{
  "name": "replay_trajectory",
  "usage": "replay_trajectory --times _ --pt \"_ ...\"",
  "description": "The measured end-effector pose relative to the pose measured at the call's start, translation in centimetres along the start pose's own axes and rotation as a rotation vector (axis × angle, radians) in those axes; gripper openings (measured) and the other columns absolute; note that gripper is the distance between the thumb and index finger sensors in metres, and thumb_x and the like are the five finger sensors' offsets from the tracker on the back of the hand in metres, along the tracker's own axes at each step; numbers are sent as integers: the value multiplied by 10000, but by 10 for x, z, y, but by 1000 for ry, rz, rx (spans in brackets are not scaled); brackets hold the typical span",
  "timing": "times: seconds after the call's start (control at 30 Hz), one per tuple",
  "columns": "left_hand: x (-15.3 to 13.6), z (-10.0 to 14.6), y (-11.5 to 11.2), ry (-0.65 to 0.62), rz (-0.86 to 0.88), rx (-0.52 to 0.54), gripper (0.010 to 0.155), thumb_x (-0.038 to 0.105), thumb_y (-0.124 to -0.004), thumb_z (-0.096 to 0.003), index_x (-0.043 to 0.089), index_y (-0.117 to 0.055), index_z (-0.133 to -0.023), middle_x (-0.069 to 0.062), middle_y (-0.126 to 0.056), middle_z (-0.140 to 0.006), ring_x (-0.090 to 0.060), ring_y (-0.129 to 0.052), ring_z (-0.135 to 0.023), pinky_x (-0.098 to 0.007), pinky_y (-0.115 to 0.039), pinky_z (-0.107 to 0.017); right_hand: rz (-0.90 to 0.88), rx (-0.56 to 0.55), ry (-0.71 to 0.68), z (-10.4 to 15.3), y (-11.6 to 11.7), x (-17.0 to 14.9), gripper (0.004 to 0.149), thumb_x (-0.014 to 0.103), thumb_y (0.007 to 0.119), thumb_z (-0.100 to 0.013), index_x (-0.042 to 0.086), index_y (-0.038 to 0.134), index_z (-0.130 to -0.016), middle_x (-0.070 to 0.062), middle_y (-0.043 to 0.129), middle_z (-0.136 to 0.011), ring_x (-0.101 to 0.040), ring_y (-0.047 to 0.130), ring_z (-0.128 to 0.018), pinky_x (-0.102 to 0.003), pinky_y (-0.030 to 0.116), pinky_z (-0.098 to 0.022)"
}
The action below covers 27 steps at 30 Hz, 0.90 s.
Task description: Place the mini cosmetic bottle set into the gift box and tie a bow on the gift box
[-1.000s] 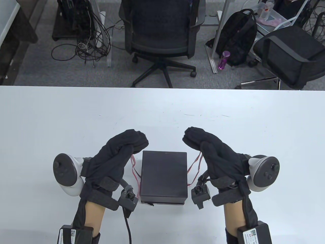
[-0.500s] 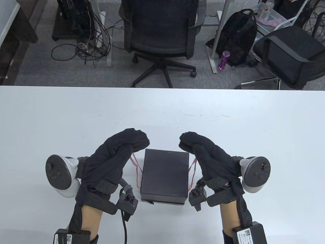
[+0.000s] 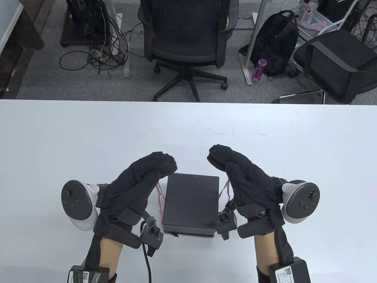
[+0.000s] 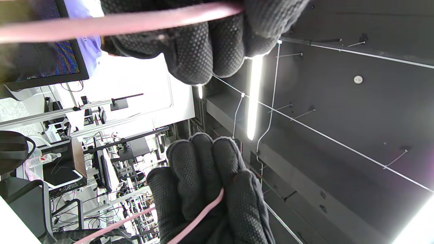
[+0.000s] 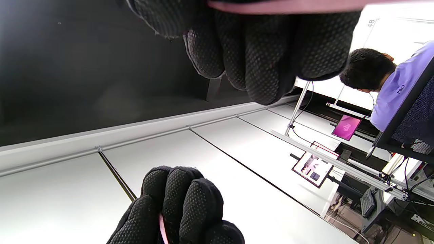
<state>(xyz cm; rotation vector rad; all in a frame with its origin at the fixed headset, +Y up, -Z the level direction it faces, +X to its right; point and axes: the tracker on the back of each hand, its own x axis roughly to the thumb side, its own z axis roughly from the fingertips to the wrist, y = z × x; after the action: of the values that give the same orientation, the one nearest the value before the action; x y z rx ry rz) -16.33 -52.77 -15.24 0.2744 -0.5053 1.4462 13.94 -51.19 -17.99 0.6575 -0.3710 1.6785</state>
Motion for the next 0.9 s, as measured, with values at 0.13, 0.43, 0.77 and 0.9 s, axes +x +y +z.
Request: replay_trajectory --times 0.13,0.43,0.77,0.9 --pt "-6 5 -3 4 -30 -7 448 410 -658 -612 305 -689 -1045 4 -822 -1015 -259 -952 -878 -514 -802 -684 -7 23 12 5 2 -7 498 307 615 -626 11 707 -1016 -298 781 -964 -435 889 -783 -611 758 -582" --pt "-54 30 -30 78 -129 -63 504 457 -637 -614 276 -656 -1084 -53 -816 -1020 -291 -966 -826 -497 -824 -631 94 138 62 36 23 -42 568 365 642 -635 7 637 -1075 -330 724 -1011 -535 810 -822 -678 707 -582" --pt "-107 62 -45 128 -138 -11 603 485 -615 -619 227 -532 -1157 -143 -700 -1103 -370 -886 -903 -562 -766 -665 325 204 133 69 49 -61 585 358 642 -646 -41 636 -1075 -393 646 -1038 -602 718 -854 -714 661 -586" --pt "-118 71 -47 170 -178 19 600 487 -613 -620 217 -544 -1152 -149 -707 -1095 -382 -885 -898 -574 -759 -664 465 262 159 78 60 -65 597 360 647 -646 -48 627 -1081 -419 616 -1046 -629 689 -860 -730 641 -590"
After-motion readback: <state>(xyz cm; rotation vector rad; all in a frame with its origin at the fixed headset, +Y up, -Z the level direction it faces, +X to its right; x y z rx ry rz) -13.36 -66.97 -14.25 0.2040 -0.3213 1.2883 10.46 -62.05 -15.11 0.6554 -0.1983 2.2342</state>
